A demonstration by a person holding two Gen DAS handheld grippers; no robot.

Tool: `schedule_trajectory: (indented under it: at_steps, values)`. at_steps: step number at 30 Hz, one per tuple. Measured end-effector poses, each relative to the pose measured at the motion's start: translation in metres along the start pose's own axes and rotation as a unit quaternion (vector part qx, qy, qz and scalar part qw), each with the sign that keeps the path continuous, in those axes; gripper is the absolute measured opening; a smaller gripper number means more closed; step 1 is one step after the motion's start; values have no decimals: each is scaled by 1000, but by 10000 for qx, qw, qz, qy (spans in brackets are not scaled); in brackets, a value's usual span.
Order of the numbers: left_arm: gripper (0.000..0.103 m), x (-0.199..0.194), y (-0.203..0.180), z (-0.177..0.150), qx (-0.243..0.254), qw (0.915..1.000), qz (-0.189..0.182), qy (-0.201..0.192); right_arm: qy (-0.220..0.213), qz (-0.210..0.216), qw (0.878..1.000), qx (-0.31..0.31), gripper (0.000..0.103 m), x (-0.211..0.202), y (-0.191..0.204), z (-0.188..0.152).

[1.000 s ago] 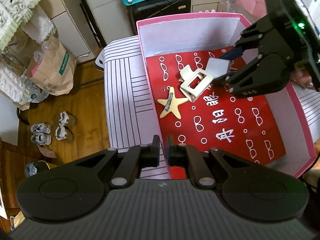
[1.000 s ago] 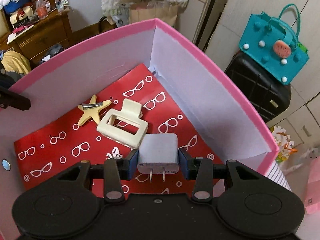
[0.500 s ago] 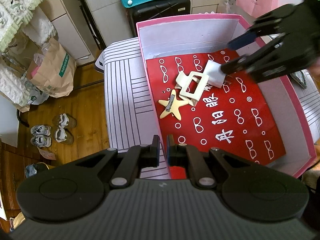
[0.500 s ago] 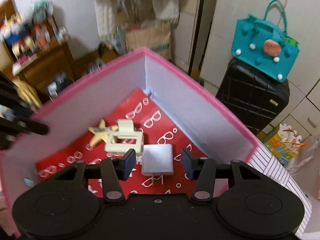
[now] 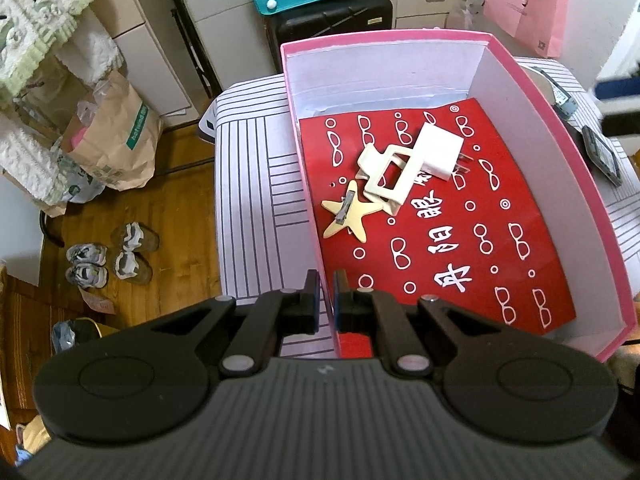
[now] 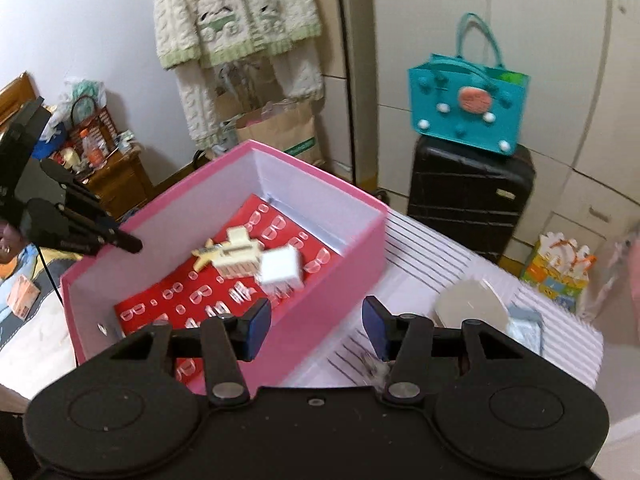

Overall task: Organize rigid objects
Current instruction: 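Grasp the grey pocket wifi device with the right gripper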

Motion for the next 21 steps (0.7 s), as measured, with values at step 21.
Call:
schedule_trajectory:
  at_steps: [21]
  values:
    - [5, 8, -2, 1, -495, 9981, 370, -85, 200, -830, 9959, -306, 78, -10, -112, -131]
Point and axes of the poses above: each gripper's, at about its wrist camera, not at the fingertips, and x roughly the way its jaws point, y to its left, z to its top, the point moved 6 cm from there along x, roughly the way its jaws point, and after that the axes turned 6 degrees about -y, right-handed, at the moved point
